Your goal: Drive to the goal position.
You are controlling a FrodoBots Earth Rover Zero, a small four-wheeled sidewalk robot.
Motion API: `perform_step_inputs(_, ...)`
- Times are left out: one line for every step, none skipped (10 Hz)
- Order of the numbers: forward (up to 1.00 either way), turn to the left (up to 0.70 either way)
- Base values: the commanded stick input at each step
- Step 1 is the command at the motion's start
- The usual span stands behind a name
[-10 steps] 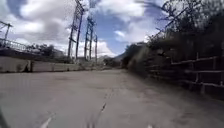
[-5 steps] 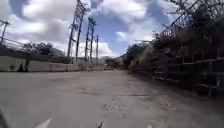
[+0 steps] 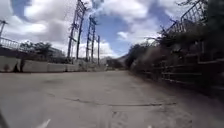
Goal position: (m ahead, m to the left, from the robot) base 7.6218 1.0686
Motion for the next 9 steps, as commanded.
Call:
perform_step_inputs(1.0,0.0)
perform_step_inputs(1.0,0.0)
perform_step_inputs(1.0,0.0)
perform_step_inputs(1.0,0.0)
perform_step_inputs(1.0,0.0)
perform_step_inputs(1.0,0.0)
perform_step_inputs(1.0,0.0)
perform_step_inputs(1.0,0.0)
perform_step_inputs(1.0,0.0)
